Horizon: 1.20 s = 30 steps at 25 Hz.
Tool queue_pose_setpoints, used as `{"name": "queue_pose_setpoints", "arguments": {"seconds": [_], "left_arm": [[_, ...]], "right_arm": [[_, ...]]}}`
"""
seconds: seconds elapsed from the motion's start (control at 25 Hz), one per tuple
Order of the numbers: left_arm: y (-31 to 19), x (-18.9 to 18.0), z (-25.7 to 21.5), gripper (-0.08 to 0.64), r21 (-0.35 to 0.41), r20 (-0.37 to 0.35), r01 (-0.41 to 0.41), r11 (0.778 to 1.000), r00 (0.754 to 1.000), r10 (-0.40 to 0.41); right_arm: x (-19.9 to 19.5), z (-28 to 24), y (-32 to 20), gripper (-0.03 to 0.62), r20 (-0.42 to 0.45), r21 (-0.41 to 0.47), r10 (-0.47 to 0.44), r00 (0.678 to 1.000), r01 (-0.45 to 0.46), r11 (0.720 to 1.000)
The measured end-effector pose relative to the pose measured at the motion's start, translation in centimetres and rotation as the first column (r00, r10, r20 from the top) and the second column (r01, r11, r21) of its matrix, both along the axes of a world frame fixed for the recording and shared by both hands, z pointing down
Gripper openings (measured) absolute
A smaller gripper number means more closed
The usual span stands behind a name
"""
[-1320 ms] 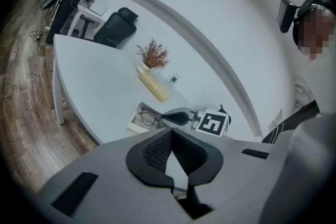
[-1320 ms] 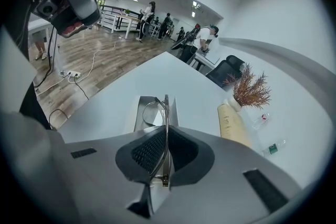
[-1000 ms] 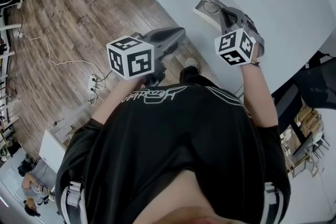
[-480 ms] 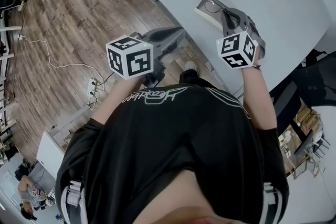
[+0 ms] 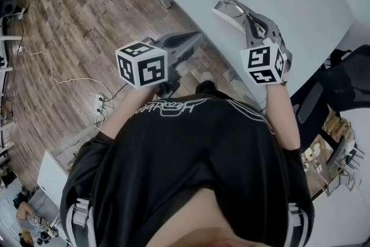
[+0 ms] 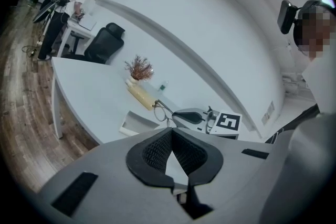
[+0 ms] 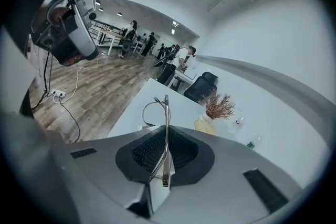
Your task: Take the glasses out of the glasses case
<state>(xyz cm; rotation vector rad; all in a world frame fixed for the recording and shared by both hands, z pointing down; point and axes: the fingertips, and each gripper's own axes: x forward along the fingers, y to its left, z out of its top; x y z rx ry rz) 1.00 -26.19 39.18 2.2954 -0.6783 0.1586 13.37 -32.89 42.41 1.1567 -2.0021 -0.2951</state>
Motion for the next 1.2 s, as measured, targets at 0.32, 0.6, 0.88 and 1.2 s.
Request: {"name": "queue_pose_setpoints", "arguments": {"seconds": [0.32,0.6,0.88,1.2], "left_arm": [[2.8,-0.6,-3.3,0.008,0.081,-0.026,-0.032,0.996,0.999,0.034],[6.8,-1.2,-6.2,0.008,0.153,-0.052,-0.076,0.985,0.995,0.085],[11.0,-2.2,-8.5,0.008,0.206,-0.068,-0.124,0.971,0.988,0.141],[15.2,-2.9,-9.2,0.008,0.237,-0.069,-0.174,0.956,0.978,0.195]], "right_arm": [[-0.3,-6.0,5.5,0.020,0.111,0.078,0.031,0.993,-0.040,0.996],[-1.5,-9.5,11.4,0.020,0.200,0.123,0.041,0.979,-0.067,0.990],[-2.8,-11.3,17.4,0.020,0.359,0.101,0.070,0.931,-0.114,0.988],[-4.5,-12.4,23.3,0.020,0.522,0.088,0.082,0.849,-0.150,0.985]]}}
